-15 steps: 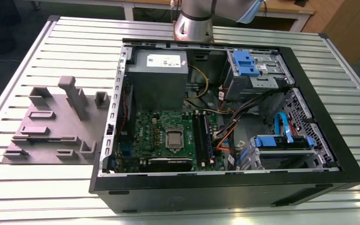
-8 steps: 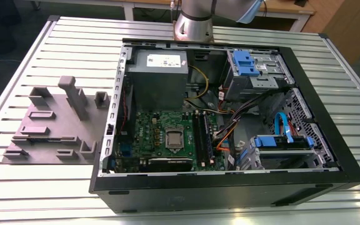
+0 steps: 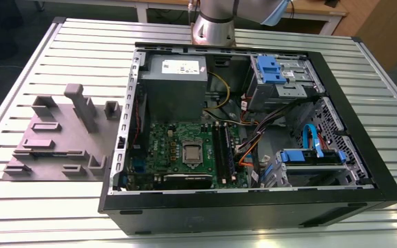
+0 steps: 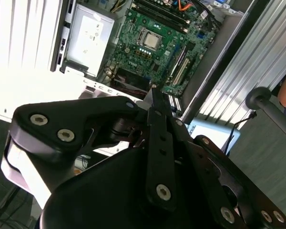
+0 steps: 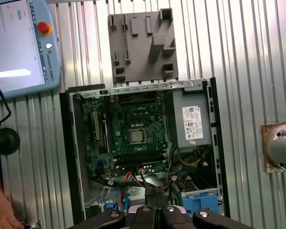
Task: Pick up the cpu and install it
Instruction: 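Close the cpu cover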
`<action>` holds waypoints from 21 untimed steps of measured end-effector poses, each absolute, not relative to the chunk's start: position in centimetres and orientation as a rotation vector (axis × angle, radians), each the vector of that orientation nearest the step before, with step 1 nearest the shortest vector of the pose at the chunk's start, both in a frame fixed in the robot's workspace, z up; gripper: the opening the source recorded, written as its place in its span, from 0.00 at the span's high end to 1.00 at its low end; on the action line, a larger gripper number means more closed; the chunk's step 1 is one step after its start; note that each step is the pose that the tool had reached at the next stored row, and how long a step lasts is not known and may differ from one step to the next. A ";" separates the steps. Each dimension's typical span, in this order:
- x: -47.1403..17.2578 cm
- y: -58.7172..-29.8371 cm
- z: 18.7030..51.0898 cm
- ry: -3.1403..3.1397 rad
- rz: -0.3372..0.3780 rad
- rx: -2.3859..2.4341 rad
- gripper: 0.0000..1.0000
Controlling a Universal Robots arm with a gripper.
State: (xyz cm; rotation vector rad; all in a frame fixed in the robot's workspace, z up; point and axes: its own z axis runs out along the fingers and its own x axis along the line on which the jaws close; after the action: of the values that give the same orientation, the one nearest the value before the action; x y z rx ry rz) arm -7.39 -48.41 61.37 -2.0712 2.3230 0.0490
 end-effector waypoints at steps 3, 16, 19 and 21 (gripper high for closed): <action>-7.4 -48.4 60.8 2.322 0.052 -2.070 0.90; -7.4 -48.4 58.7 2.318 0.061 -2.066 0.90; -7.4 -48.4 58.2 2.317 0.062 -2.066 0.90; -7.4 -48.4 57.9 2.316 0.064 -2.065 0.90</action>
State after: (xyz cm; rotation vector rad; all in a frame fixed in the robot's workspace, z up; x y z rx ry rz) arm -7.39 -48.41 57.89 -2.0652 2.3164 0.0638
